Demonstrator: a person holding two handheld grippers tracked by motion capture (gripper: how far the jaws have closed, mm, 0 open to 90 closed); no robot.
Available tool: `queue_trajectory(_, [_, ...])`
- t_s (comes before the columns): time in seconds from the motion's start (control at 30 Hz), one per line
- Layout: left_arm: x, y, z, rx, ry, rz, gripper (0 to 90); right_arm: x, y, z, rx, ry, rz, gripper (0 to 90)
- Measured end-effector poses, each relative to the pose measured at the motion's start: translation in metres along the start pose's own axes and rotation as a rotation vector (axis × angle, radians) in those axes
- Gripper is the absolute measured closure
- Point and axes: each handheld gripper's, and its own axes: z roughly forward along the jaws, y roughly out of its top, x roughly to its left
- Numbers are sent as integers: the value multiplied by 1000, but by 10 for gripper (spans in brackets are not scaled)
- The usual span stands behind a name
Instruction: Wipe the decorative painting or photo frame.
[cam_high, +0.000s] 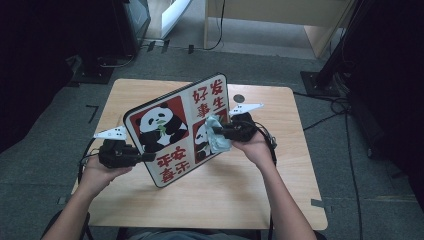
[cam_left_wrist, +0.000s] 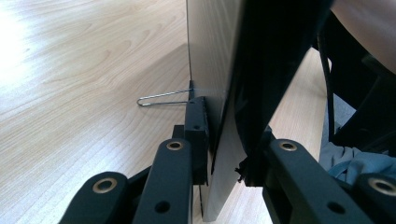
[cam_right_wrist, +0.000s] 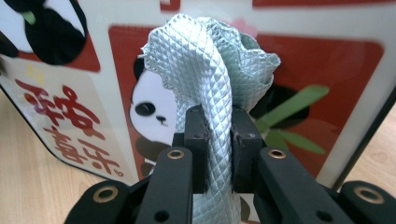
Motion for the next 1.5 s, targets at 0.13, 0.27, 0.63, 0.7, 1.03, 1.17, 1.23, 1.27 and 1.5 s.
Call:
queue_trajectory(0.13, [0,0,0,0,-1,0,775,-1,-5,2,13,-1,5,806])
queue_trajectory(0.27, [0,0,0,0,-6,-1,773,0,-14,6,44,-6,23,806])
queue_trajectory(0.63, [1,0,0,-2,-10,7,770,-1,-34,15,78,-8,40,804])
queue_trajectory(0.7, [1,0,0,-1,-13,7,769,-1,-39,17,83,-11,40,804])
queue_trajectory(1.03, [2,0,1,2,-21,8,764,-2,-58,28,125,-5,70,804])
queue_trajectory(1.17, [1,0,1,2,-20,10,762,-3,-63,31,143,-4,79,804])
queue_trajectory(1.23, [1,0,1,2,-19,11,762,-3,-71,35,158,-7,97,804])
queue_trajectory(1.27, [1,0,1,1,-19,10,762,-3,-73,36,160,-8,101,804])
queue_trajectory(1.5, [1,0,2,-3,-24,3,762,-4,-80,40,183,-6,111,805])
